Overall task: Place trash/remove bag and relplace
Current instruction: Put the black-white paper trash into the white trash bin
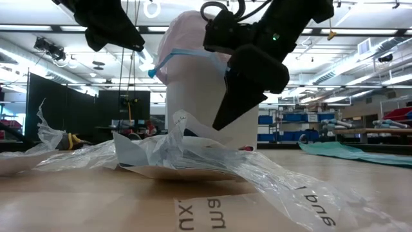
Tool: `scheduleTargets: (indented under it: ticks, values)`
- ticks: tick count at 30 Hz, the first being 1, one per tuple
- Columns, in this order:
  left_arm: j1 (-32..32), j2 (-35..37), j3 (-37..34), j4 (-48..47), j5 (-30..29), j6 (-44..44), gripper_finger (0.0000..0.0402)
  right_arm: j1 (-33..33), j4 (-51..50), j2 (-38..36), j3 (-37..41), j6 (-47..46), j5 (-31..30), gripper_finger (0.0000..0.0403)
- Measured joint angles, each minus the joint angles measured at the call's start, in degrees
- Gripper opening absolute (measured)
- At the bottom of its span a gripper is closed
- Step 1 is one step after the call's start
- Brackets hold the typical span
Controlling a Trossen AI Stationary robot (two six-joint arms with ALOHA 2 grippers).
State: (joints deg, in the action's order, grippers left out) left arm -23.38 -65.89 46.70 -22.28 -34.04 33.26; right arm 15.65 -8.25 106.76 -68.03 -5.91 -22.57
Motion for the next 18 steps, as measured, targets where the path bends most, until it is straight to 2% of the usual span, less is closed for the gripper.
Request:
scheduleTargets:
  ticks: [12,15,18]
  values:
    - [0.0,0.0,0.0,-0.02,0.0,-0.02,0.0096,-2.65,5.47,0.02,4.0,-0.36,0.23,0.0212]
    - [0.0,0.0,0.0,-0.02,-0.17,-0.02,0.0096,-3.62,5.19,0.02,4.0,-2.4,-1.78,0.0178]
    - [0.0,0.0,0.0,0.0,-1.35,-0.04,0.0096,-4.69,5.17,0.02,4.0,-5.26,-1.47,0.011]
